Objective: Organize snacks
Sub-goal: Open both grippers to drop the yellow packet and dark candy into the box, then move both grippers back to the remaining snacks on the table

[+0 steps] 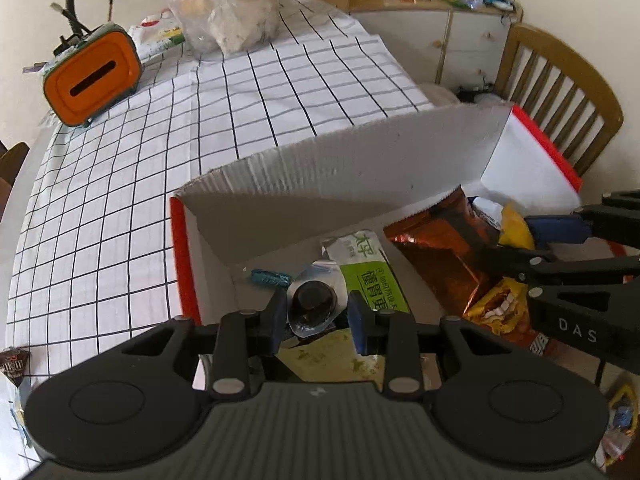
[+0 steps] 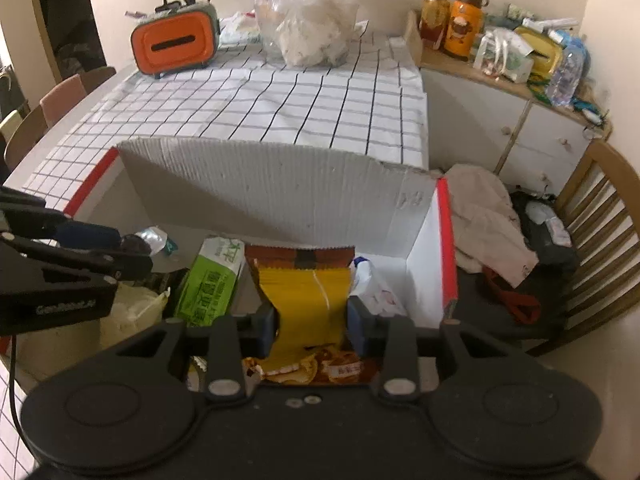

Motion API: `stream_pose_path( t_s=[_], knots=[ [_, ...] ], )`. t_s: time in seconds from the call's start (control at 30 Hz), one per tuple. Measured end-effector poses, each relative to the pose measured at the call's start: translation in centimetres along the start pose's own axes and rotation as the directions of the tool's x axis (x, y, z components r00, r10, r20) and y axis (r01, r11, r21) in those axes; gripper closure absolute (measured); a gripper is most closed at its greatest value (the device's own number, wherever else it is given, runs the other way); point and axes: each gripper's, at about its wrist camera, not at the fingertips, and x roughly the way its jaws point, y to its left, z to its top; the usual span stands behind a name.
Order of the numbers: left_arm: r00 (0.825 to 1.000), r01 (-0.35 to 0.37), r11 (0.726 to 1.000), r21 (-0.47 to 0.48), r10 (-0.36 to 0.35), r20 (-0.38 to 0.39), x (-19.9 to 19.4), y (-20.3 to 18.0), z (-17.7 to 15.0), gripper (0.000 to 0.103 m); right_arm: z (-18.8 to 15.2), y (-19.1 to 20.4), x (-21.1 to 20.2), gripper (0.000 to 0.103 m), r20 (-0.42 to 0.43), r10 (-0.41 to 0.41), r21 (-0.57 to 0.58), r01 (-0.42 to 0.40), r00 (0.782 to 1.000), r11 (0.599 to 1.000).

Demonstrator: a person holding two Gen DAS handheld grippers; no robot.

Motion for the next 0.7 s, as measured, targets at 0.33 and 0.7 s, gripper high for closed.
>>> stream_pose_path(
  t_s=[0.33,0.7],
  knots=[
    [0.998,-0.025,0.999,0.044,0.027,-0.048,1.2,-0.9,0.3,0.069,0.1,0.3,0.3,0.067,-0.022,0.017,-0.013,-0.017,1.0,1.0],
    [1.0,0.01,1.0,-0.01,-0.01,0.027,-1.0,0.2,-0.2,0.052,-0.5,0.2,-0.7,0.066,-0.011,0.043,0.017,-0.043,0.999,0.999]
  ],
)
